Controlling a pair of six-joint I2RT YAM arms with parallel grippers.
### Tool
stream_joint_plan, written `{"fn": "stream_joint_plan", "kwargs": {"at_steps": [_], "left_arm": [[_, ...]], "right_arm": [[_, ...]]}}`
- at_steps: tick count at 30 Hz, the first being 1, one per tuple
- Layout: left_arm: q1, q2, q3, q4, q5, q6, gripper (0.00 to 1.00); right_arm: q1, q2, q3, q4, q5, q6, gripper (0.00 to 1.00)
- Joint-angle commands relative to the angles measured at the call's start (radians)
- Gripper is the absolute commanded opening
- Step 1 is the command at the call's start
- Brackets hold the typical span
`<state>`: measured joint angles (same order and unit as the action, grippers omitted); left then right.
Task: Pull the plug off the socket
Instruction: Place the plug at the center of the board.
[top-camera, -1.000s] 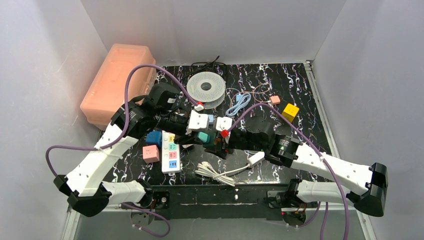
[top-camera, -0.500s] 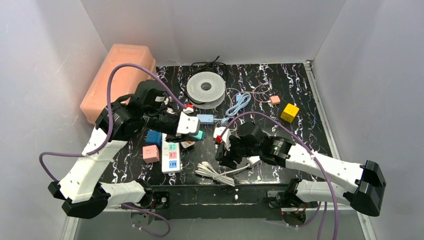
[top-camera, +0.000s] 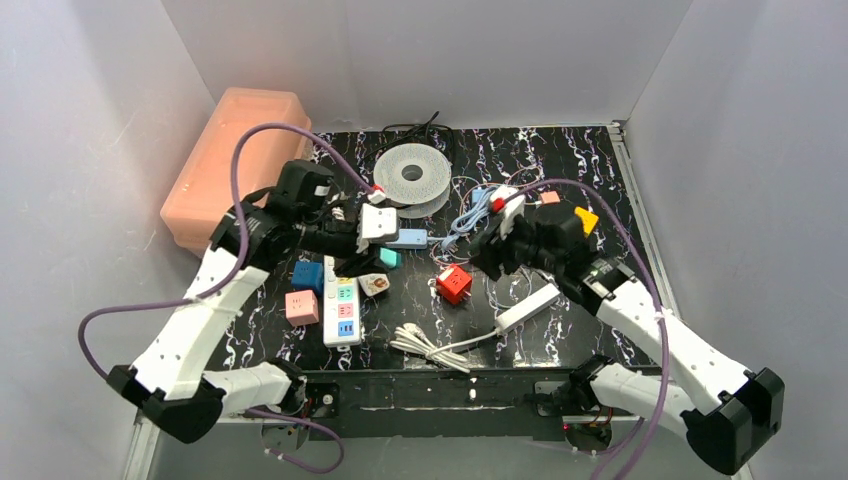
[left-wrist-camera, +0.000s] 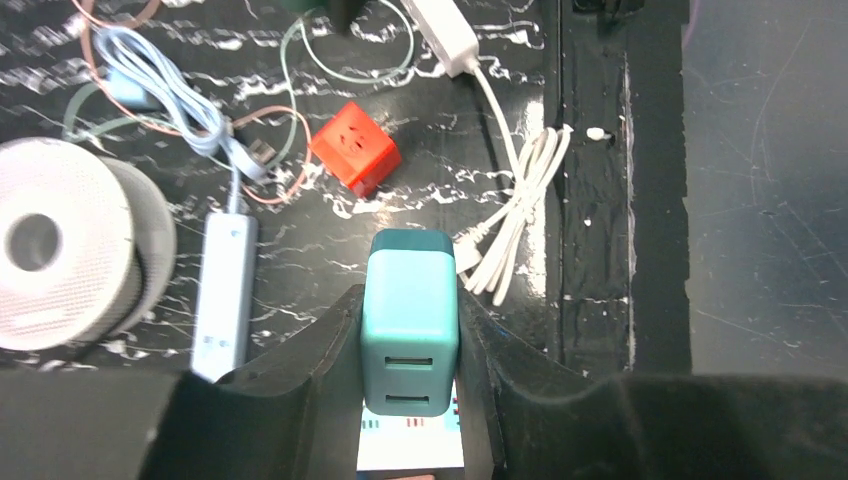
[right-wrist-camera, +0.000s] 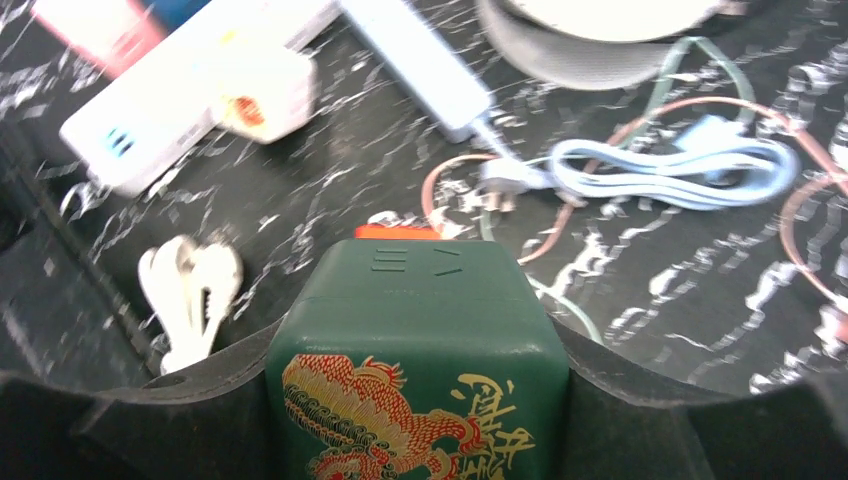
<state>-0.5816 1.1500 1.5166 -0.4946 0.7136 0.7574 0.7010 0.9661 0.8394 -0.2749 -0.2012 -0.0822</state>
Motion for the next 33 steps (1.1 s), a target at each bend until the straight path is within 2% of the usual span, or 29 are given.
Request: {"fn": "stream_joint_plan", "kwargs": {"at_steps": [1, 4, 8, 15, 19, 25, 33], "left_arm": [[0.011, 0.073, -0.050, 0.001, 0.072, -0.071, 0.00], [0.009, 0.154, -0.045, -0.010, 0.100, -0.097, 0.00], [-0.018, 0.282, -0.033, -0.011, 0.039, -0.072, 0.00], [-0.060, 0.425, -0.030, -0.082, -0.102, 0.100, 0.00], [-0.061, 0.476, -0.038, -0.154, -0.185, 0.228, 0.00], [-0.069, 0.628, 0.078, -0.264, -0.289, 0.207, 0.00], [-0.069, 0.714, 0.100, -0.302, -0.373, 0.209, 0.00]], "right_arm": [[-0.187, 0.039, 0.107, 0.072, -0.035, 0.111, 0.01], [-0.289, 0.115, 0.165, 0.044, -0.009, 0.173, 0.01], [-0.392, 0.236, 0.246, -0.009, 0.055, 0.276, 0.01], [-0.477, 0.430, 0.329, -0.143, 0.192, 0.334, 0.01], [-0.540, 0.535, 0.376, -0.220, 0.197, 0.378, 0.01], [-0.567, 0.642, 0.400, -0.253, 0.231, 0.415, 0.01], [-0.581, 0.724, 0.413, -0.261, 0.290, 0.430, 0.01]]}}
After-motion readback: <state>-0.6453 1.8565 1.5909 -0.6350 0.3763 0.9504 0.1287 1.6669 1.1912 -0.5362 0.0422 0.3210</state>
